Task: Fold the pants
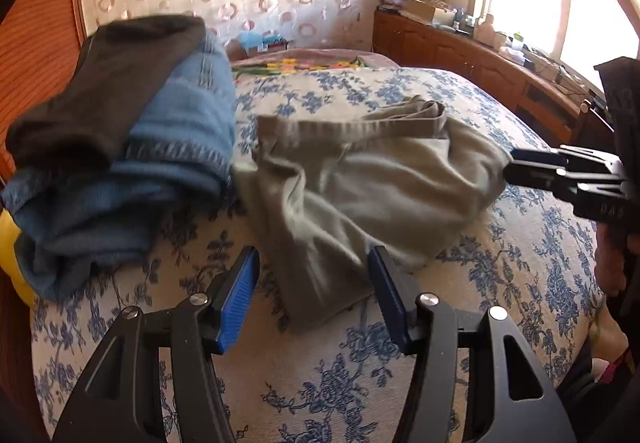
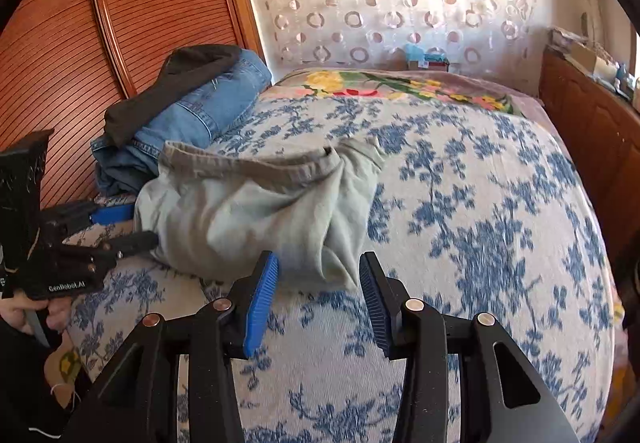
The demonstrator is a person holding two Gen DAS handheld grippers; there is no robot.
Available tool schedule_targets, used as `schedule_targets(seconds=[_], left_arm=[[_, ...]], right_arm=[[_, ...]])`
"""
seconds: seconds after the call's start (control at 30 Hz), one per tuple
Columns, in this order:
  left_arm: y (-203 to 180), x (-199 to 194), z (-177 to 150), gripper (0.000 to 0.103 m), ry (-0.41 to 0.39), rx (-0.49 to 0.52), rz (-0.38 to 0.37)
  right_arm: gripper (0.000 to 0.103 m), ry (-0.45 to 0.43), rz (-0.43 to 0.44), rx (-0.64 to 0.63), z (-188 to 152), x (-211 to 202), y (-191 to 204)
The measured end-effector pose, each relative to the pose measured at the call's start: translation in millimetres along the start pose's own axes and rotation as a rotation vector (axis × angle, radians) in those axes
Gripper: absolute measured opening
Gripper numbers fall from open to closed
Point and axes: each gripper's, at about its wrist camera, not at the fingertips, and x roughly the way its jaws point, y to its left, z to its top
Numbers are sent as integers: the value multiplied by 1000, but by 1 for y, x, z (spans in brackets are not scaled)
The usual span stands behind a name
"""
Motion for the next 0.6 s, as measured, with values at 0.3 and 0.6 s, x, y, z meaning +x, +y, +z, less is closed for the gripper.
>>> schedule_targets(seconds=[0.3, 0.6], left_arm=[[5, 9, -3, 58, 33, -11, -22], [3, 6, 3, 13, 35, -21, -114]], right_arm=[[44, 94, 42, 10, 4, 36, -4], [13, 103, 116, -29, 1, 33, -7]])
